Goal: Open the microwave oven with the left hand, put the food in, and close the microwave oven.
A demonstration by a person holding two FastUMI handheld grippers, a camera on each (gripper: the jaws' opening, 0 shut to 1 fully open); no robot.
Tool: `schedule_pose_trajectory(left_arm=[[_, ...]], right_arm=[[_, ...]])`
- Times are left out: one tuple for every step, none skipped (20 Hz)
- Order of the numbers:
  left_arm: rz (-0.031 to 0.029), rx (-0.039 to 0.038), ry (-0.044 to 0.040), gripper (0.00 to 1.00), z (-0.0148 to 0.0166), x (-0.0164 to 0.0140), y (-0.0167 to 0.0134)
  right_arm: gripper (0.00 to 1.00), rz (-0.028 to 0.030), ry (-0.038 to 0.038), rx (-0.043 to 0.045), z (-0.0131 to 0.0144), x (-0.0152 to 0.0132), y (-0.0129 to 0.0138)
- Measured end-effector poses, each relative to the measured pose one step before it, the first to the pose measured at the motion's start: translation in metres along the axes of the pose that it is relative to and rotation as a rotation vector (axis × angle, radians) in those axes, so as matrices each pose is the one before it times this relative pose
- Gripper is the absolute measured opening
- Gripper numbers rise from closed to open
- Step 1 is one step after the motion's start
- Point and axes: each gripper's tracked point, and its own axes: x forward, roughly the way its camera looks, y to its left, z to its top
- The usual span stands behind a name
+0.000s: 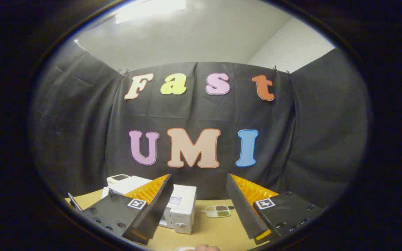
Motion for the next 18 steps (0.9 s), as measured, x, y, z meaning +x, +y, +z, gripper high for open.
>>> schedule_pose_trajectory(left_arm=[[0.01274,-0.00838,-0.00098,0.10,-0.00315,-0.00638,0.00998],[0.03156,-0.01531,0.00357,0.11,-0.00418,-0.00804,0.01561],[0.00914,-0.02598,-0.01387,0.22,-0.00008,-0.00454,0.01145],[0.01149,-0.02911,-0.01357,0.31,0.00255,-0.00488,0.01165],[0.01606,-0.02252,-0.00331,0.44,0.00104,-0.00614,0.01276],[-0.00072,-0.01563,-0.00628,0.57,-0.00017,-0.00309,0.00997],[0.00972,0.00141,0.00276,0.64,-0.00172,-0.00437,0.00983],[0.01600,0.01053,-0.00960,0.65,-0.00056,-0.00398,0.01108],[0.01036,0.00913,-0.00779,0.64,0.00050,-0.00488,0.00943],[0.00804,0.00365,-0.00449,0.63,-0.00194,-0.00400,0.00840],[0.00793,-0.00470,0.00463,0.61,-0.00331,-0.00400,0.00903],[0.01029,-0.01150,-0.00019,0.65,-0.00289,-0.00426,0.00934],[0.01253,-0.01394,-0.00129,0.61,-0.00237,-0.00385,0.00979],[0.01297,-0.01181,-0.00156,0.62,-0.00212,-0.00388,0.01022],[0.01861,-0.00963,-0.00285,0.64,-0.00086,-0.00314,0.00960],[0.02034,-0.00637,-0.00425,0.65,-0.00099,-0.00250,0.00939],[0.01255,-0.00381,-0.00499,0.65,0.00083,-0.00162,0.00750],[0.00694,-0.00294,-0.00804,0.64,0.00150,-0.00299,0.00464]], right_arm=[[0.97,0.00005,0.00206,-0.00262,-0.00099,-0.00045,0.00820],[0.96,-0.00055,0.00311,-0.00709,-0.00195,-0.00021,0.00801],[0.96,-0.00049,0.00190,-0.01007,-0.00076,0.00021,0.00770],[0.96,0.00014,0.00083,-0.00967,-0.00093,-0.00094,0.00817],[0.96,0.00352,0.00452,-0.00730,-0.00178,-0.00086,0.00865],[0.96,0.00387,0.00545,-0.00557,-0.00174,-0.00143,0.00921],[0.97,0.00422,0.00508,-0.00401,-0.00174,-0.00054,0.00824],[0.97,0.00465,0.00527,-0.00415,-0.00200,-0.00149,0.00785],[0.97,0.00421,0.00442,-0.00403,-0.00019,-0.00129,0.00798],[0.97,0.00573,0.00279,-0.00377,-0.00207,-0.00111,0.00737],[0.97,0.00600,0.00367,-0.00549,-0.00070,-0.00072,0.00720],[0.97,0.00614,0.00479,-0.00746,-0.00236,-0.00133,0.00621],[0.97,0.00624,0.00592,-0.00834,-0.00112,-0.00081,0.00545],[0.97,0.00450,0.00383,-0.00794,-0.00105,-0.00094,0.00438],[0.97,0.00447,-0.00284,-0.01041,0.00078,-0.00092,0.00319],[0.97,0.00443,-0.00475,-0.01316,-0.00059,-0.00082,0.00261],[0.97,-0.00034,-0.00082,-0.01260,-0.00113,-0.00067,0.00088],[0.97,0.00106,0.00324,-0.00875,-0.00311,-0.00021,0.00076]])
